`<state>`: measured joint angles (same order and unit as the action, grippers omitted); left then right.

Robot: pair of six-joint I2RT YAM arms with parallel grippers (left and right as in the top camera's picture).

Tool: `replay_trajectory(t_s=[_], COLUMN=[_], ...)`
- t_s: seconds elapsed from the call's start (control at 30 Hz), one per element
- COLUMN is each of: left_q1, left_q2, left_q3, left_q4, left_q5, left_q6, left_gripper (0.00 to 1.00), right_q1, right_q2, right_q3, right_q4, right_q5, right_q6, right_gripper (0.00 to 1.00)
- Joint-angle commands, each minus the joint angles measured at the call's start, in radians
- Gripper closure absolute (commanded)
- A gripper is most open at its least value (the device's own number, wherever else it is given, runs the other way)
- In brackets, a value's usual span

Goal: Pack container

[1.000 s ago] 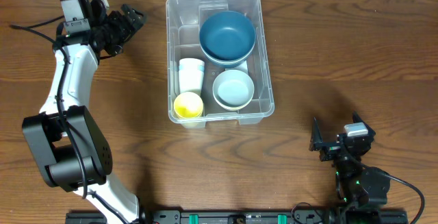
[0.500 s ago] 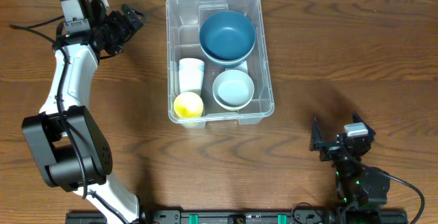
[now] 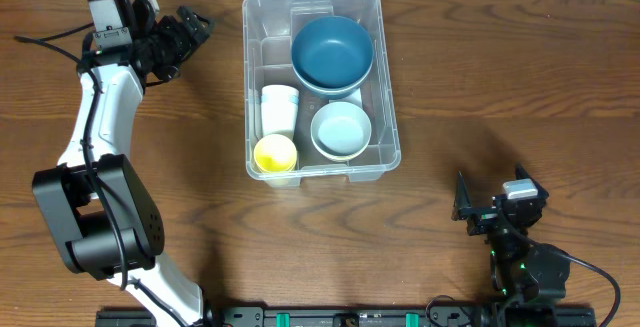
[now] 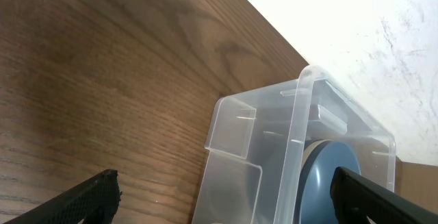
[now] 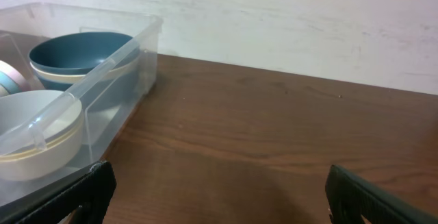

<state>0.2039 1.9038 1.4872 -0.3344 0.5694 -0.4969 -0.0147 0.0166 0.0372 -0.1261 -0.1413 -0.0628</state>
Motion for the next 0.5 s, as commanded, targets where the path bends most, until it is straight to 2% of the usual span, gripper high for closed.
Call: replay_trajectory(t_s=[0.0, 0.33, 0.47], left_q1=[0.002, 0.009, 0.009], left_q2=[-0.019, -0.019, -0.117], left_q3=[0.003, 0.002, 0.002], left_q4=[0.000, -0.011, -0.064], left_q5=[-0.001, -0.008, -0.005], left_q6=[0.006, 0.006, 0.027], left_gripper=[0.02, 0.02, 0.02], right_q1=[-0.006, -0.006, -0.006], right_q2=[-0.011, -0.011, -0.011], right_q3=[-0.001, -0.001, -0.001], right_q4=[-0.005, -0.005, -0.005], right_q5=[0.003, 0.003, 0.003], right_q6=[-0.006, -0.006, -0.006], right_gripper=[0.01, 0.01, 0.01])
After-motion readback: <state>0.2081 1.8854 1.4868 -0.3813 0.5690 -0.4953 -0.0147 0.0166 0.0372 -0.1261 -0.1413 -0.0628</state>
